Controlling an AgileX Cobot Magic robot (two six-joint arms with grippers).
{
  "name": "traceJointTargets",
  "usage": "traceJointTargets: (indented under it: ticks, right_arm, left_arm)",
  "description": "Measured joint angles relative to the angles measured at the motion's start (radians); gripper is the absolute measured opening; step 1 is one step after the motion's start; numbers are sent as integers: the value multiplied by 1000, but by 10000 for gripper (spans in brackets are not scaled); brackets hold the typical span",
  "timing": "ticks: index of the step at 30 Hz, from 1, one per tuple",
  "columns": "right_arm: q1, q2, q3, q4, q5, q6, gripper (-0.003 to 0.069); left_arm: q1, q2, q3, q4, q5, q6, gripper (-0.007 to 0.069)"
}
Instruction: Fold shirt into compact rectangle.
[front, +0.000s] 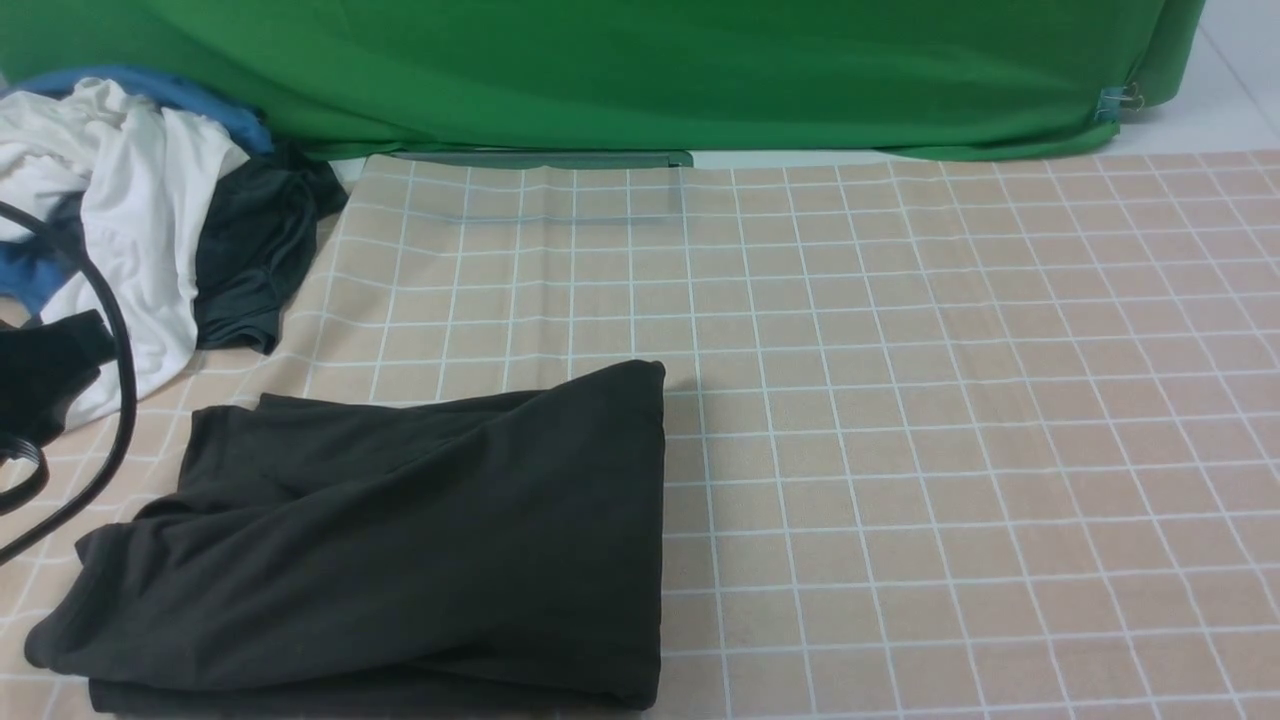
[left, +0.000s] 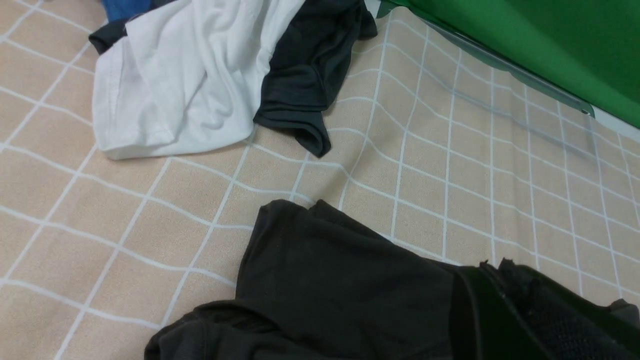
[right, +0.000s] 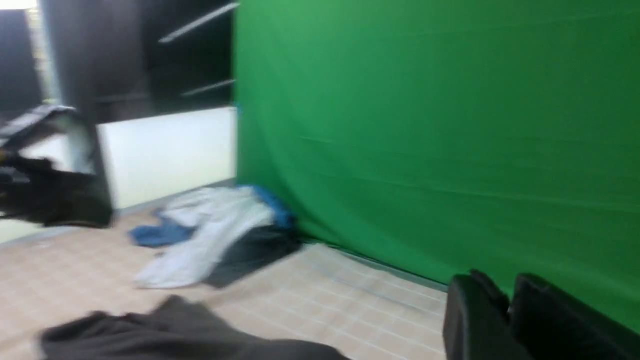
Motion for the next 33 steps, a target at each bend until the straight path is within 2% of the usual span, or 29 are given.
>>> traceJointTargets:
  ticks: [10, 15, 21, 29, 33]
  right_arm:
    - [-518, -133, 313, -82, 0, 0, 179]
    - [-663, -164, 408, -87, 3, 0, 186]
    - [-650, -168, 428, -101, -7, 0, 196]
    - [-416, -168, 428, -108, -24, 0, 218]
    - [-341, -168, 428, -108, -24, 0, 235]
  left_arm:
    - [0, 0, 0, 0, -2, 0, 15]
    - [0, 0, 0, 0, -2, 0, 15]
    - [0, 0, 0, 1, -2, 0, 15]
    - [0, 0, 0, 1, 0, 0, 15]
    - [0, 0, 0, 3, 18, 0, 15]
